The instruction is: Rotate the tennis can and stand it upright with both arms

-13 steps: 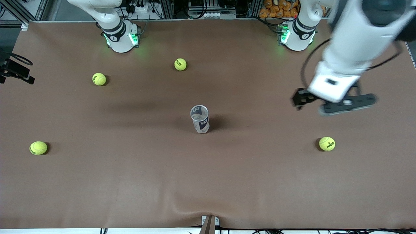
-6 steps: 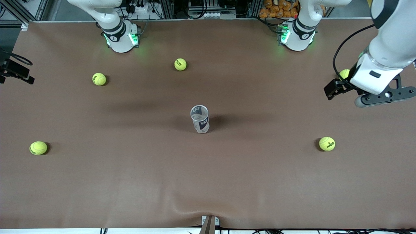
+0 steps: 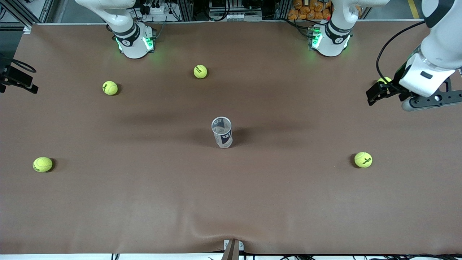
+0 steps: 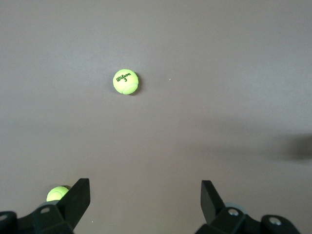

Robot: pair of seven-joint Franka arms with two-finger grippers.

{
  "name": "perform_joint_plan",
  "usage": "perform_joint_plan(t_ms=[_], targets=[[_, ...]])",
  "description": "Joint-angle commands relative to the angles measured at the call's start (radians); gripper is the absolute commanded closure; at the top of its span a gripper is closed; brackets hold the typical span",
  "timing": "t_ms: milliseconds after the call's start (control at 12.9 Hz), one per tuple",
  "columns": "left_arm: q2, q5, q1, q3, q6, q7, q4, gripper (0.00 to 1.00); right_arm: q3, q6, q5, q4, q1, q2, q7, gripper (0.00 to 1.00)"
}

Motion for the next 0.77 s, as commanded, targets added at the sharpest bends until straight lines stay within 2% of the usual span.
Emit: perform_joint_plan(t_ms=[0, 310, 696], targets=[[-0.046, -0.013, 0.025, -0.007, -0.019, 0.047, -0.023, 0.0, 0.003, -0.001, -0.012, -0.005, -0.001, -0.014, -0.002, 0.0], [-0.092, -0.041, 0.06, -0.009, -0.051, 0.147, -0.021, 0.0, 0.003, -0.001, -0.012, -0.005, 0.0, -0.014, 0.0, 0.0], [-0.078, -0.041, 0.06, -0.007, -0.088, 0.223, 0.039, 0.0, 0.003, -0.001, -0.012, -0.005, 0.0, -0.014, 0.0, 0.0]])
